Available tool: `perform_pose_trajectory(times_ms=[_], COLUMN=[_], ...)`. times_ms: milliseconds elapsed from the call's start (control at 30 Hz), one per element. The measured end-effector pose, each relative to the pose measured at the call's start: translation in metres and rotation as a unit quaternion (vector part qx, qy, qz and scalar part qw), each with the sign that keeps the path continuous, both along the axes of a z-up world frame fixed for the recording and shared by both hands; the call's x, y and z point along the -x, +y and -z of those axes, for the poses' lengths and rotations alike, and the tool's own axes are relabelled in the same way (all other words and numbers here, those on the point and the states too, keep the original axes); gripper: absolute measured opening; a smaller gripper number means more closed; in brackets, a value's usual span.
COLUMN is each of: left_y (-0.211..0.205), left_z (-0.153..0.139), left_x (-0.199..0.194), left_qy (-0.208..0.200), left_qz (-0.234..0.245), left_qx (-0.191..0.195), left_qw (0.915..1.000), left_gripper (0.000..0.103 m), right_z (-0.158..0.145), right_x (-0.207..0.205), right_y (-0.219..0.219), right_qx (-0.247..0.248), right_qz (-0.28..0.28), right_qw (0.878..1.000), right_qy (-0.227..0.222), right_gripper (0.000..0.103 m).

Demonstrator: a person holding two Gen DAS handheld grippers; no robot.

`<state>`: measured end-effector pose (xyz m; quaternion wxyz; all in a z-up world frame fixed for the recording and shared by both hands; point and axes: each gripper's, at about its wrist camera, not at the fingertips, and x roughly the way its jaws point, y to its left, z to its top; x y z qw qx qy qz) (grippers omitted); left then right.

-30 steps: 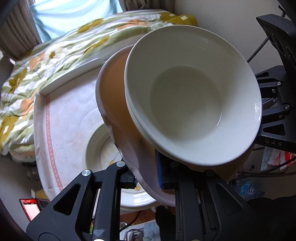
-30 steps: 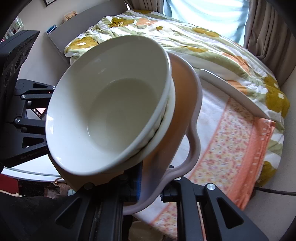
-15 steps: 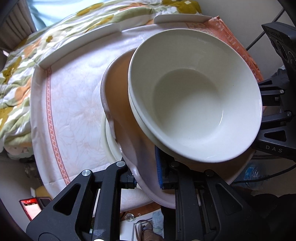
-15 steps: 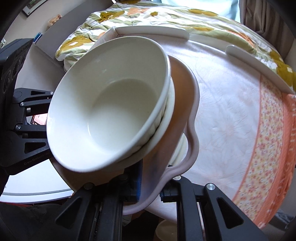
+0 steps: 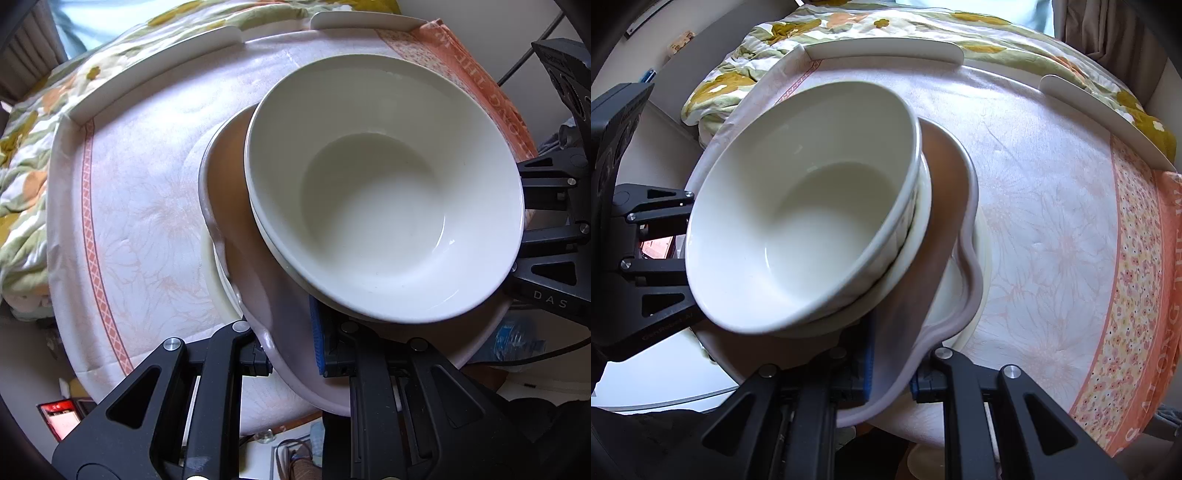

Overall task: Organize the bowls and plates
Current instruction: 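Carry the pink dish with bowls onto the plate stack and release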

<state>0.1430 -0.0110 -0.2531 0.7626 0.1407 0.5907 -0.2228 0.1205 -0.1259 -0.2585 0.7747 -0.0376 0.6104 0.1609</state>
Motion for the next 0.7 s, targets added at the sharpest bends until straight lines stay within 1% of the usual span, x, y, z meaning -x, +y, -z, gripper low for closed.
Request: perform_pose_trajectory(times_ms=[100, 267, 433, 500, 700], left_y=[0.0001, -0.0041, -0.0015, -0.0018, -0.0029], left_z=[0.0004, 0.0012, -0.0002, -0.0004, -0.0032], left_x=[0.0012, 0.0039, 0.0008, 0.0001, -0.0022], left_qy=[-0.008, -0.023, -0.004, 0.004, 0.016], left_qz=[-0.004, -0.007, -0.013, -0.010, -0.009], left_qx=[-0.002, -0.018, -0.014, -0.019, -0.027], left_qw=[1.0000, 0.9995, 0.9998, 0.9998, 0.9995], left_gripper=[0.013, 0.013, 0.014, 0.013, 0.014], right_z=[0.0005, 0.0018, 0.0018, -0.0010, -0.0057], right_x=[-0.0003, 0.0020, 0.0012, -0.0005, -0.0004], right_y=[-0.0007, -0.0010, -0.0038, -0.0062, -0.0079], right_qx=[-0.001, 0.003, 0.000, 0.004, 0.004], right_qz=[0.007, 0.014, 0.024, 0.032, 0.039], right_qw=[1.000, 1.000, 1.000, 0.999, 0.999], right_qy=[-0.006, -0.011, -0.007, -0.007, 0.002], right_gripper=[0.013, 0.014, 0.014, 0.016, 0.017])
